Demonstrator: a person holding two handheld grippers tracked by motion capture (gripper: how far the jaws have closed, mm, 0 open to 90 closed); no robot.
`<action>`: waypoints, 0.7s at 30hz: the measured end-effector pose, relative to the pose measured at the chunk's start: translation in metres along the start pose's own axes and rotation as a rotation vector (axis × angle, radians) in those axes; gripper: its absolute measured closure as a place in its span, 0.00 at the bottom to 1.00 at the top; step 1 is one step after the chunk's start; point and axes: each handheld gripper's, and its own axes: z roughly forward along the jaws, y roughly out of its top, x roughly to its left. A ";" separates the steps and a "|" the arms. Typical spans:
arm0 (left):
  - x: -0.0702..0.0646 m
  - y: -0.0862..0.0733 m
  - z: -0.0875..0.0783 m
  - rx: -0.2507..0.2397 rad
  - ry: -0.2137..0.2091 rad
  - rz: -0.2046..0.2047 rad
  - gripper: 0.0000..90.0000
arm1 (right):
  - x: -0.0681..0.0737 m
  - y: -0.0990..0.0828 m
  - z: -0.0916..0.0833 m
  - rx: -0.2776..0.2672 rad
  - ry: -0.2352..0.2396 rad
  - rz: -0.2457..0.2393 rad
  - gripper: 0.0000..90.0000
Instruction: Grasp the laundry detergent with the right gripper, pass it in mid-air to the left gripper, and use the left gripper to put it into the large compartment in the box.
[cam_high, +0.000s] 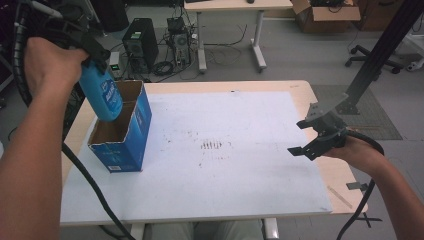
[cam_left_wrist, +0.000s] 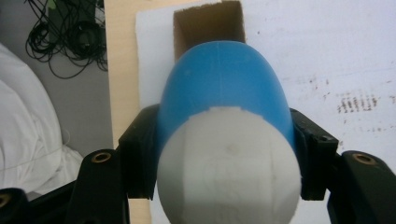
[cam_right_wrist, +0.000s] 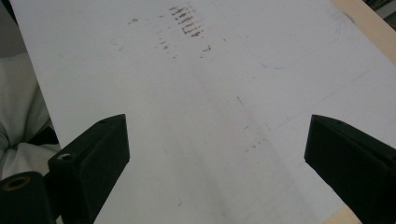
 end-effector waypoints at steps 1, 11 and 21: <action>0.000 -0.001 0.005 0.002 0.000 0.004 0.42 | 0.000 0.001 0.001 0.000 0.001 0.000 0.07; 0.005 -0.010 0.047 0.003 -0.016 0.001 0.42 | 0.001 -0.003 0.002 0.015 -0.004 0.011 0.07; 0.008 -0.020 0.085 0.014 -0.023 0.007 0.42 | -0.001 -0.003 0.005 0.026 -0.011 0.021 0.07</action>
